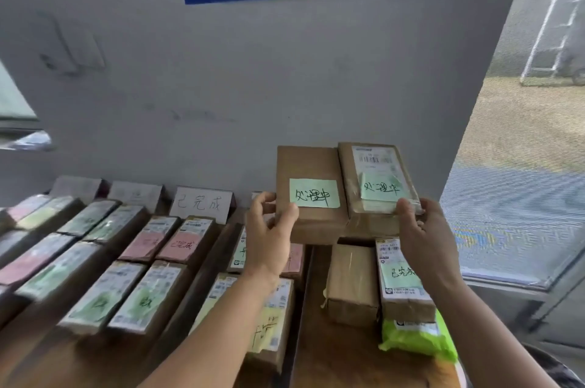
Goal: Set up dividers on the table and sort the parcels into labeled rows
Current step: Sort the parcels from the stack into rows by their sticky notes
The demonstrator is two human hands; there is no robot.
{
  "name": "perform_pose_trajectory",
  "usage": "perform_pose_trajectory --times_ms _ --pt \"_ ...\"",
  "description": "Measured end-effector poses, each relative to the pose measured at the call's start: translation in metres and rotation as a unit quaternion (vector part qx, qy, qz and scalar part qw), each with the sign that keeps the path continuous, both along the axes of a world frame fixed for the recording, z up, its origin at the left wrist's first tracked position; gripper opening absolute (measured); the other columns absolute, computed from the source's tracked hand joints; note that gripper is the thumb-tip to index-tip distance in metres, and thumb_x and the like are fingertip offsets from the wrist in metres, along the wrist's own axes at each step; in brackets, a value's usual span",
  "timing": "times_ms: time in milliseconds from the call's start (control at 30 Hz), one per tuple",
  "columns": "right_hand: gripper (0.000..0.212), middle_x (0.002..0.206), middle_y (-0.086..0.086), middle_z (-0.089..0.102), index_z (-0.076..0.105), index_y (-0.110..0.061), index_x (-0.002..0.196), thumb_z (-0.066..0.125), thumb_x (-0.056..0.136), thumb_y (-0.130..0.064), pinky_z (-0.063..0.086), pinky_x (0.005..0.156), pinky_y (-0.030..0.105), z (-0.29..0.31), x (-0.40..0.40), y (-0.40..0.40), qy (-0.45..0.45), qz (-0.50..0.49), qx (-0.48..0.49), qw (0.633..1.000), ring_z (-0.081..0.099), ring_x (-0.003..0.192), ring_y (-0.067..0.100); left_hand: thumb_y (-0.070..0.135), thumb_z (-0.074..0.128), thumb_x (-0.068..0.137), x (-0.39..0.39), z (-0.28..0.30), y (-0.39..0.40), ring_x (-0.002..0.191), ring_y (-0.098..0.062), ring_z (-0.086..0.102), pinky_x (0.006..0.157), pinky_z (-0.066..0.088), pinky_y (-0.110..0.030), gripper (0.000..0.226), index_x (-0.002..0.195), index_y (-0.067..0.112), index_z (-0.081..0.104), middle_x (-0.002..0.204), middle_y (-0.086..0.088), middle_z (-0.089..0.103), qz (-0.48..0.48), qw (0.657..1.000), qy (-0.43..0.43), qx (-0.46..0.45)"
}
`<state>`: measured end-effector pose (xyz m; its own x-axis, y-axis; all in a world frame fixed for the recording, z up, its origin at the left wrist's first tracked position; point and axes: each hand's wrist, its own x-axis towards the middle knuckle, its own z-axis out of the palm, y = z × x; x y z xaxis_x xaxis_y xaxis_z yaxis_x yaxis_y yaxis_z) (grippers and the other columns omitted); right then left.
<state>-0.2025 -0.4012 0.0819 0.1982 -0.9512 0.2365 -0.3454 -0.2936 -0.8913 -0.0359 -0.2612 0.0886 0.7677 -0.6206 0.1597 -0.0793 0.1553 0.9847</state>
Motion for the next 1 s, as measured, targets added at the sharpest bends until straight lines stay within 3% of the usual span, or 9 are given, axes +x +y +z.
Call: perform_pose_trajectory --times_ms 167,267,333,500,633,767,867,933,1000 --pt "0.033 0.083 -0.007 0.066 0.052 -0.022 0.11 0.043 0.091 -0.048 0.037 0.052 0.027 0.002 0.012 0.052 0.015 0.024 -0.007 1.0 0.059 0.067 0.007 0.033 0.066 0.086 0.012 0.004 0.054 0.098 -0.021 0.066 0.074 0.058 -0.032 0.028 0.107 0.035 0.047 0.119 -0.012 0.059 -0.008 1.0 0.002 -0.024" --pt "0.036 0.084 -0.012 0.063 0.051 -0.021 0.113 0.043 0.091 -0.049 0.038 0.049 0.022 0.003 0.024 0.09 0.003 0.021 -0.007 1.0 0.055 0.067 -0.005 0.043 0.068 0.075 0.024 0.002 0.091 0.101 -0.024 0.065 0.079 0.058 -0.039 0.044 0.111 0.037 0.045 0.123 -0.013 0.056 -0.018 0.999 0.025 -0.016" --pt "0.036 0.079 -0.016 0.059 0.051 -0.019 0.113 0.044 0.091 -0.048 0.036 0.048 0.016 0.003 0.032 0.116 -0.001 0.013 -0.015 1.0 0.051 0.065 -0.008 0.042 0.069 0.073 0.032 0.002 0.119 0.101 -0.025 0.065 0.081 0.058 -0.043 0.042 0.108 0.039 0.047 0.117 -0.01 0.061 -0.038 0.998 0.033 -0.024" --pt "0.037 0.088 -0.015 0.059 0.047 -0.023 0.121 0.046 0.092 -0.046 0.041 0.058 0.027 -0.002 0.051 0.185 -0.019 0.025 0.01 0.999 0.055 0.076 -0.002 0.029 0.07 0.082 0.057 -0.009 0.189 0.093 -0.015 0.069 0.071 0.056 -0.027 0.038 0.111 0.038 0.047 0.103 0.001 0.07 -0.058 0.996 0.061 -0.04" --pt "0.031 0.091 -0.02 0.059 0.046 -0.028 0.118 0.048 0.092 -0.045 0.041 0.047 0.01 -0.003 0.065 0.24 -0.039 0.029 0.025 0.999 0.059 0.071 -0.01 0.022 0.064 0.089 0.074 -0.015 0.241 0.097 -0.014 0.068 0.071 0.055 -0.026 0.039 0.121 0.037 0.047 0.108 0.0 0.069 -0.059 0.994 0.088 -0.039" --pt "0.035 0.094 -0.015 0.063 0.046 -0.028 0.12 0.049 0.091 -0.048 0.044 0.052 0.016 -0.003 0.079 0.283 -0.048 0.041 0.04 0.997 0.062 0.074 -0.004 0.022 0.064 0.09 0.088 -0.015 0.284 0.099 -0.015 0.067 0.071 0.055 -0.027 0.038 0.12 0.04 0.05 0.11 -0.001 0.068 -0.052 0.994 0.096 -0.031" --pt "0.038 0.098 -0.014 0.063 0.043 -0.032 0.123 0.049 0.09 -0.05 0.047 0.056 0.023 -0.004 0.089 0.307 -0.05 0.058 0.051 0.996 0.063 0.08 0.003 0.025 0.065 0.089 0.095 -0.016 0.309 0.092 -0.004 0.067 0.062 0.053 -0.015 0.033 0.11 0.047 0.052 0.102 0.008 0.071 -0.037 0.994 0.099 -0.017" --pt "0.041 0.093 -0.018 0.06 0.041 -0.033 0.128 0.049 0.091 -0.049 0.046 0.055 0.022 -0.005 0.096 0.318 -0.041 0.071 0.051 0.995 0.062 0.079 0.002 0.032 0.064 0.088 0.099 -0.019 0.324 0.089 0.003 0.065 0.059 0.051 -0.011 0.032 0.112 0.048 0.05 0.101 0.012 0.07 -0.023 0.995 0.1 0.001" --pt "0.038 0.089 -0.021 0.058 0.042 -0.033 0.127 0.049 0.092 -0.047 0.044 0.051 0.015 -0.006 0.104 0.324 -0.029 0.085 0.047 0.995 0.06 0.075 -0.001 0.041 0.065 0.086 0.103 -0.021 0.337 0.095 -0.003 0.063 0.065 0.051 -0.015 0.033 0.113 0.05 0.049 0.114 0.007 0.063 0.005 0.995 0.102 0.021"
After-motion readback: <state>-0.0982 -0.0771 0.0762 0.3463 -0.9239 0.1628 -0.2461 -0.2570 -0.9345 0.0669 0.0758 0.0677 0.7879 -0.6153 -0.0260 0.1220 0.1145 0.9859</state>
